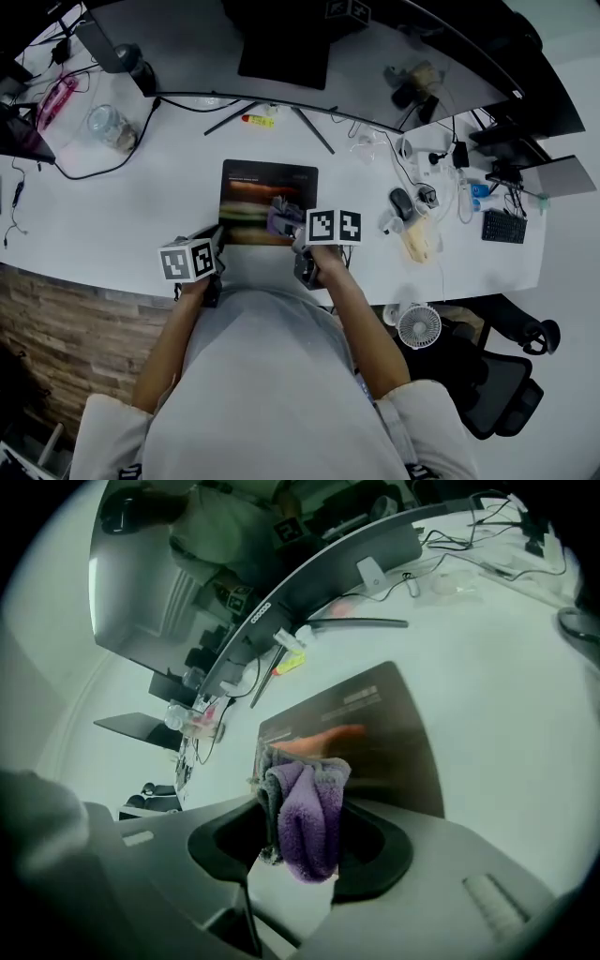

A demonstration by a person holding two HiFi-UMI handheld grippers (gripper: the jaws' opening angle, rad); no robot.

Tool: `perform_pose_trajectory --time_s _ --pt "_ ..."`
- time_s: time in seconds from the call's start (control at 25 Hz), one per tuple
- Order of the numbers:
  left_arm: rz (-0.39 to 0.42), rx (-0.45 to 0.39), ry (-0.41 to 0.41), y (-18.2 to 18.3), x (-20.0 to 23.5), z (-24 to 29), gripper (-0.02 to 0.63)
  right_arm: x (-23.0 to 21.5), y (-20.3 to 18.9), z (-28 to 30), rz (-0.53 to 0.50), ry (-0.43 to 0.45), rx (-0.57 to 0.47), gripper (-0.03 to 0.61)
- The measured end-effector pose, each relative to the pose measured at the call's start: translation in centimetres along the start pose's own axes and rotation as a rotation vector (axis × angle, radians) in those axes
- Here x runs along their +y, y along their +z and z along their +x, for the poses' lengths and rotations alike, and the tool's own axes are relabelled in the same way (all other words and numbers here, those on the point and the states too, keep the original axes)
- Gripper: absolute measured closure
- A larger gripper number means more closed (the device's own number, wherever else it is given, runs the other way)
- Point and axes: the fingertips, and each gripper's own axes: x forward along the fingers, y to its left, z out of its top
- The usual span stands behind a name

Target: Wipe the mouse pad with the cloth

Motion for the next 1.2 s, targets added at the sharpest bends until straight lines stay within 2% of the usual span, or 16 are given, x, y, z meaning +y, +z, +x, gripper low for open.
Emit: perform_pose_trajectory --time_s 0.36,0.6,1.2 --pt "0.013 0.009 -0.002 0.0 0.0 0.0 0.614 4.5 -2.5 4.0 -0.058 0.038 0.073 0.380" --pt "0.027 0.009 0.000 0.2 0.2 0.0 0.614 6.4 -3.1 5.9 -0.098 0.044 0.078 0.380" --pt "0.021 0.011 -0.003 0.1 0.3 0.0 0.614 6.8 -3.7 6.6 -0.110 0.050 0.089 0.373"
